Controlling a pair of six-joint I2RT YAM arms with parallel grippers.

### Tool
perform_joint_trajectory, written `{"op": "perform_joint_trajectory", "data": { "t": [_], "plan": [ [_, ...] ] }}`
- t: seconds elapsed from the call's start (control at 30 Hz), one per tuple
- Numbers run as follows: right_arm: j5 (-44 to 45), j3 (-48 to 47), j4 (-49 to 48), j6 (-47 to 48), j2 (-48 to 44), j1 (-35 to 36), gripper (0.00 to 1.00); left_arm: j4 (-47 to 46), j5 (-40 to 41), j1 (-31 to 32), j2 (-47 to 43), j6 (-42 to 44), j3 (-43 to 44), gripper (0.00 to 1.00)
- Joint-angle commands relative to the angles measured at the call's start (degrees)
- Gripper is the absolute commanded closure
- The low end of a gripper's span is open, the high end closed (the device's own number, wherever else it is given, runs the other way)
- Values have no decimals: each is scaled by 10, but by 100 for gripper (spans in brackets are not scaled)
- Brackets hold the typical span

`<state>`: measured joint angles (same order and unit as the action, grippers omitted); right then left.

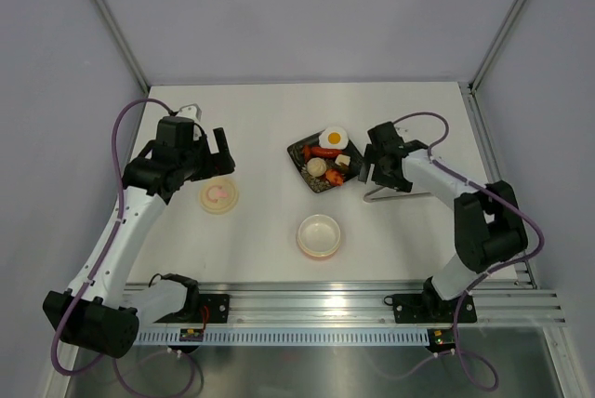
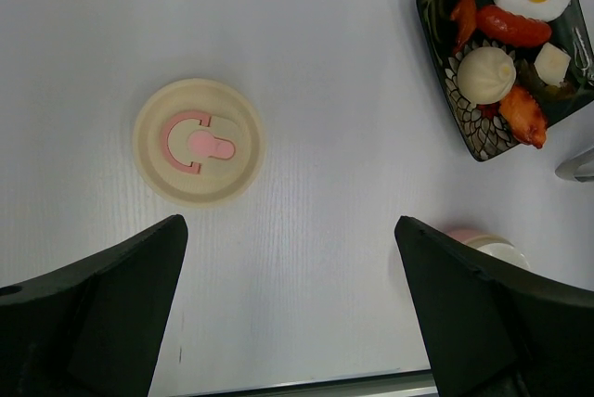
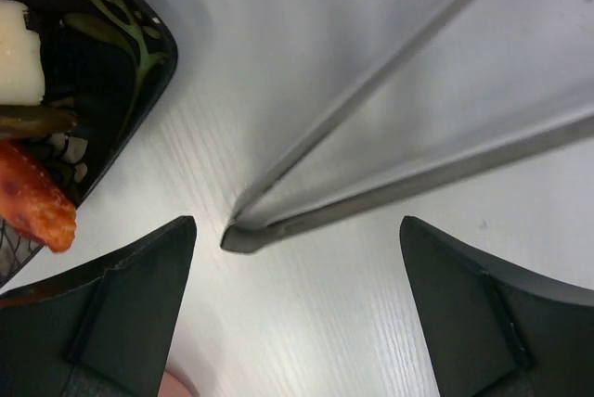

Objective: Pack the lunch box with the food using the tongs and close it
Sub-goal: Pick up the clamp at the center of the board.

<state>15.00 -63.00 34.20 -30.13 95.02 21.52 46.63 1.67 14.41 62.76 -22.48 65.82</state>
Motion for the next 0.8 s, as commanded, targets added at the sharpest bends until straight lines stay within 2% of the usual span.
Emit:
{"op": "perform_joint_trajectory", "data": {
  "t": [0.0,0.07,0.13,0.27,0.43,0.77],
  "plan": [
    [75,28,39,-77,-96,-3,1,-16,-7,3,0,-2,-3,1],
    [103,49,58,-116,-131,-3,0,-17,-7,3,-1,-2,-3,1],
    [128,72,97,-200,-156,-6,1,-17,-8,3,-2,-2,-3,1],
    [91,119,104,-325,-183,-21,0,-20,-12,2,-2,-2,-5,1],
    [45,133,37,-357,-158,-32,1,-17,-13,3,-3,0,-2,1],
    [63,52,26,-380,-47,-34,1,-5,-12,3,-29,2,-2,1]
  ]
}}
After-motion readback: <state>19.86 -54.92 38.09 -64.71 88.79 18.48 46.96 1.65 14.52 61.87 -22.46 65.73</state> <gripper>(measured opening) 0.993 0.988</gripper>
